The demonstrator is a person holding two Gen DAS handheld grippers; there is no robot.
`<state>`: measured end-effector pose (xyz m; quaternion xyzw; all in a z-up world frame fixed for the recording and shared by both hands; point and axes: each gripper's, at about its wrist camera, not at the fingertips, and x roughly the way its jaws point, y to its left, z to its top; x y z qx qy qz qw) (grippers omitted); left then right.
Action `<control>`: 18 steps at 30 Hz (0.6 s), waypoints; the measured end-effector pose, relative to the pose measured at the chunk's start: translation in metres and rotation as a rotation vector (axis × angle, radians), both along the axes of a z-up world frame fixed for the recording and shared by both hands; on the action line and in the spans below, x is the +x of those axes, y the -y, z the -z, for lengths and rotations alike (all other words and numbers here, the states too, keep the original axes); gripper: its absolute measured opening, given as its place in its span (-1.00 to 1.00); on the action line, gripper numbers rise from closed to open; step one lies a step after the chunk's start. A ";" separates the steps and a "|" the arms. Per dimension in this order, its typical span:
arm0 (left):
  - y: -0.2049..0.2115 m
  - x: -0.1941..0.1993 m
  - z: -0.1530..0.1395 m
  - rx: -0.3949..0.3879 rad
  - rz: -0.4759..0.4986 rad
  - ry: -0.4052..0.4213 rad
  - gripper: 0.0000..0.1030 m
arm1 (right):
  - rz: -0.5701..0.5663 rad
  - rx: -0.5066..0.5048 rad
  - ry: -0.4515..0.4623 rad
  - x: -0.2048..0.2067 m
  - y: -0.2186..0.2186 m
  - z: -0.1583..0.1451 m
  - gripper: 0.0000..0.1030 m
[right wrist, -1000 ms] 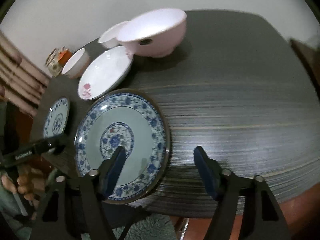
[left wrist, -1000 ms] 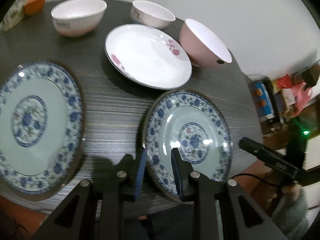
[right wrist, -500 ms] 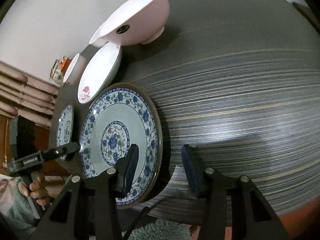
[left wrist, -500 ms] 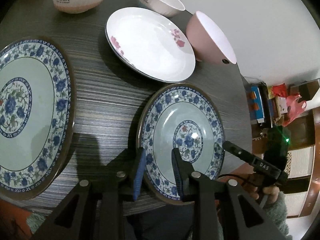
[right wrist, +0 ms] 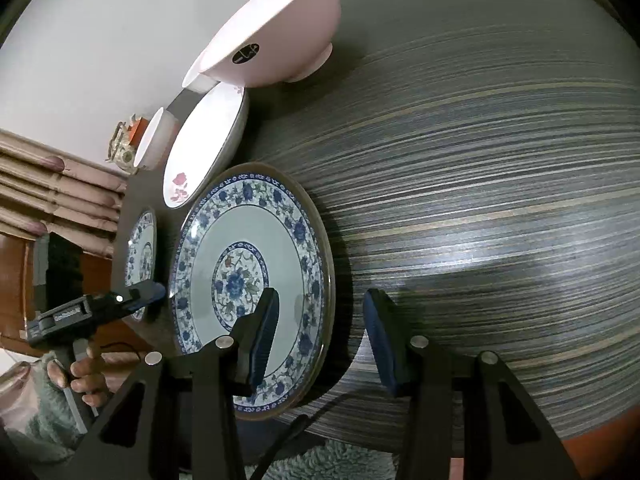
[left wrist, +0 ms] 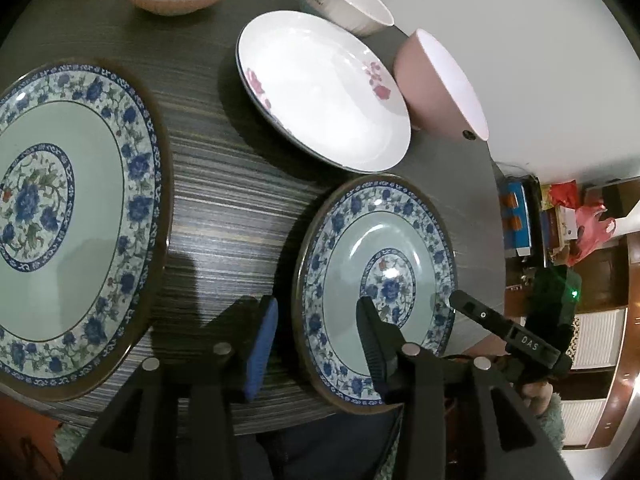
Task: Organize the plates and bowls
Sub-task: 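Grasp the rim of the small blue-and-white plate with the left tool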
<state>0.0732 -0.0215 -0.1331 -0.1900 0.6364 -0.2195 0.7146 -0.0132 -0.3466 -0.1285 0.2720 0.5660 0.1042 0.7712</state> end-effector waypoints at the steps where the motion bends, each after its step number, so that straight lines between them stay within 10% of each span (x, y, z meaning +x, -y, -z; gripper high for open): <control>1: 0.001 0.000 0.001 0.004 0.004 -0.001 -0.19 | 0.000 -0.003 -0.002 0.000 0.000 0.000 -0.18; 18: 0.006 0.004 0.016 0.003 0.020 -0.033 -0.23 | -0.028 0.028 -0.005 0.006 -0.003 0.005 -0.42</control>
